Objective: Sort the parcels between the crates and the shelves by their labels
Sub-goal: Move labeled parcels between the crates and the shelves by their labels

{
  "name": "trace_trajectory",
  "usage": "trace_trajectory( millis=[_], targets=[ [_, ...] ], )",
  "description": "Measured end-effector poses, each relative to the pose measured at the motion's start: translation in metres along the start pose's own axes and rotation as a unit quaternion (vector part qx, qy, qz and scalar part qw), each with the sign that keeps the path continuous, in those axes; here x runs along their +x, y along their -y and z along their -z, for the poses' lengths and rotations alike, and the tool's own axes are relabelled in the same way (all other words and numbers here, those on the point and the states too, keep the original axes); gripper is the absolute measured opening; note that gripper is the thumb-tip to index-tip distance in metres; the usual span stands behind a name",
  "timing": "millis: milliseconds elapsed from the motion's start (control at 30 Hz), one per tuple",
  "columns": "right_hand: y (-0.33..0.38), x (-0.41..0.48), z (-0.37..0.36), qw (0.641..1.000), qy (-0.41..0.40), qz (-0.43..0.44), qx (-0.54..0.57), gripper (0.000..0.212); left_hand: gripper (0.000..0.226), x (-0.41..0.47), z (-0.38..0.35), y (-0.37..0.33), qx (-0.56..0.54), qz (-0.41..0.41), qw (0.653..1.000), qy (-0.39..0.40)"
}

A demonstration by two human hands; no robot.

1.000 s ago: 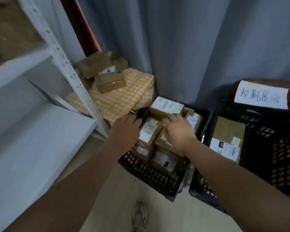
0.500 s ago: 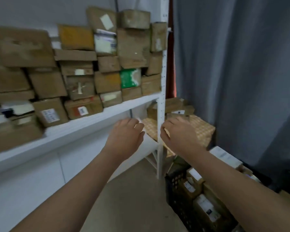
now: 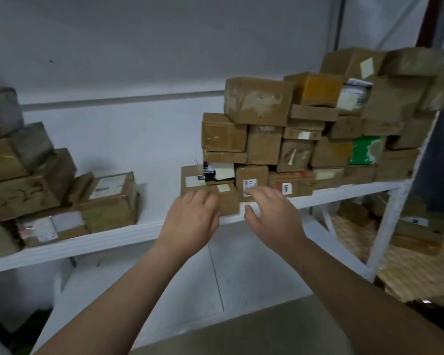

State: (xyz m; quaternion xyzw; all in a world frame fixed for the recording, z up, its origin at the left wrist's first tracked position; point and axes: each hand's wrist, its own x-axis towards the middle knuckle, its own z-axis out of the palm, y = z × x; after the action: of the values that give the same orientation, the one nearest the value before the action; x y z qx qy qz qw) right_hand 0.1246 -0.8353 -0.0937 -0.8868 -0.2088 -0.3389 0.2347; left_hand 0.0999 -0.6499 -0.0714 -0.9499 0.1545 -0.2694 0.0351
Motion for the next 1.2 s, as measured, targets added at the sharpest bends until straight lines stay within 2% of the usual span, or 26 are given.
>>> trace_trajectory(
  millis=[133,333,433,533,667,767,867,967,1033,1100,1133,1167,1200],
  targets=[
    [0.024,0.037,-0.023,1.000,-0.017,0.005,0.014,0.034,0.041,0.010,-0.002,0.046,0.001,0.020,1.000,-0.010],
    [0.016,0.088,-0.029,0.997,-0.075,0.003,-0.028,0.043,0.051,0.061,-0.003,0.070,-0.041,0.028,0.997,-0.051],
    [-0.002,0.123,-0.021,0.986,-0.114,0.020,-0.122,0.068,0.056,0.103,0.000,0.069,-0.066,0.028,0.993,-0.093],
    [-0.026,0.168,-0.005,0.967,-0.085,0.021,-0.240,0.102,0.058,0.147,0.014,0.063,-0.065,-0.003,0.987,-0.144],
    [-0.056,0.210,0.010,0.951,-0.027,0.029,-0.308,0.125,0.058,0.179,0.006,0.064,-0.019,0.010,0.994,-0.105],
    [-0.069,0.225,0.014,0.941,-0.001,0.048,-0.336,0.134,0.052,0.184,-0.010,0.071,-0.009,0.031,0.997,-0.069],
    [-0.073,0.229,0.015,0.941,-0.031,0.073,-0.329,0.139,0.049,0.185,-0.018,0.075,-0.021,0.039,0.996,-0.073],
    [-0.071,0.223,0.015,0.937,-0.109,0.118,-0.309,0.136,0.047,0.187,-0.018,0.077,-0.046,0.052,0.994,-0.082],
    [-0.068,0.219,0.015,0.930,-0.177,0.150,-0.285,0.129,0.050,0.188,-0.014,0.078,-0.082,0.062,0.991,-0.079],
    [-0.064,0.215,0.017,0.920,-0.220,0.187,-0.266,0.123,0.055,0.188,-0.006,0.075,-0.163,0.071,0.979,-0.097],
    [-0.061,0.213,0.017,0.915,-0.233,0.203,-0.258,0.121,0.059,0.186,-0.001,0.073,-0.238,0.077,0.962,-0.113],
    [-0.057,0.210,0.016,0.912,-0.242,0.216,-0.252,0.119,0.065,0.184,0.006,0.069,-0.335,0.088,0.930,-0.125],
    [-0.053,0.207,0.014,0.909,-0.249,0.227,-0.246,0.114,0.075,0.182,0.013,0.066,-0.441,0.107,0.883,-0.125]
  ],
)
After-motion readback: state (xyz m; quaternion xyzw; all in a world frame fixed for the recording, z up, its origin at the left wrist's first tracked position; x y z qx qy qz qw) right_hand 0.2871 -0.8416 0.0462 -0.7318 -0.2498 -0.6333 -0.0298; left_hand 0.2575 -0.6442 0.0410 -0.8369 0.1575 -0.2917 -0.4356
